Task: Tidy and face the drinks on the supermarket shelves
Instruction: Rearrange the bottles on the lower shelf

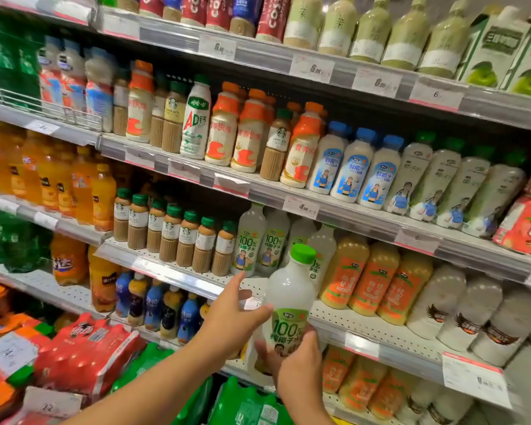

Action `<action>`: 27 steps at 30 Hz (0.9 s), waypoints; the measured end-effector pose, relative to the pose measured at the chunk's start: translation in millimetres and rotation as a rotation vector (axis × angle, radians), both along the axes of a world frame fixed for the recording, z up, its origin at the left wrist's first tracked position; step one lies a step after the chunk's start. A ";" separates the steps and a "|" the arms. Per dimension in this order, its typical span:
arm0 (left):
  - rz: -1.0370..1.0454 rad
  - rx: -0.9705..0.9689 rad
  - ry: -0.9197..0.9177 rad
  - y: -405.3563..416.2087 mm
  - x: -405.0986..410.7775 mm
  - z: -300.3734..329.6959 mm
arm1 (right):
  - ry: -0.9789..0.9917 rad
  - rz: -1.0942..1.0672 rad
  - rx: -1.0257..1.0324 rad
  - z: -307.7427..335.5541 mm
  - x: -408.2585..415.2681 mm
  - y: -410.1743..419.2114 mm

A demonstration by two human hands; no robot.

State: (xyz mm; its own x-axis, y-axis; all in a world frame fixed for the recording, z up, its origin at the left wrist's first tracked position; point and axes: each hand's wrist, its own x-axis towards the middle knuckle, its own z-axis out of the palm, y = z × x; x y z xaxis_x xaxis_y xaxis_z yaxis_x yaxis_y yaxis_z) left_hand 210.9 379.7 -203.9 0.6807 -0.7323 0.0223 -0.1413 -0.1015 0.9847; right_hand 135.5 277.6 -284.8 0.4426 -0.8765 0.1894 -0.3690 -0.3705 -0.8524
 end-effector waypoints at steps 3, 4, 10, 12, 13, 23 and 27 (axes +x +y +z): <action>0.002 0.091 -0.127 4.1 24.8 -2.6 | 0.033 -0.139 0.081 9.7 -19.1 -22.5; -0.002 0.120 -0.170 2.6 32.7 -1.2 | 0.061 -0.103 0.037 12.7 -9.8 -27.4; 0.111 0.185 -0.793 -51.6 100.8 60.1 | -0.034 -0.115 0.073 10.9 35.8 -85.6; 0.184 0.230 -1.074 -78.8 130.8 85.6 | -0.052 -0.123 0.098 6.5 51.5 -102.9; 0.202 0.253 -1.187 -91.3 145.3 94.6 | -0.048 -0.140 0.103 3.2 58.5 -111.6; 0.164 0.279 -1.527 -136.9 219.2 114.6 | -0.022 -0.248 0.086 -12.5 109.2 -135.7; 0.153 0.322 -1.592 -140.2 220.2 124.1 | -0.060 -0.306 0.115 -20.8 136.6 -140.4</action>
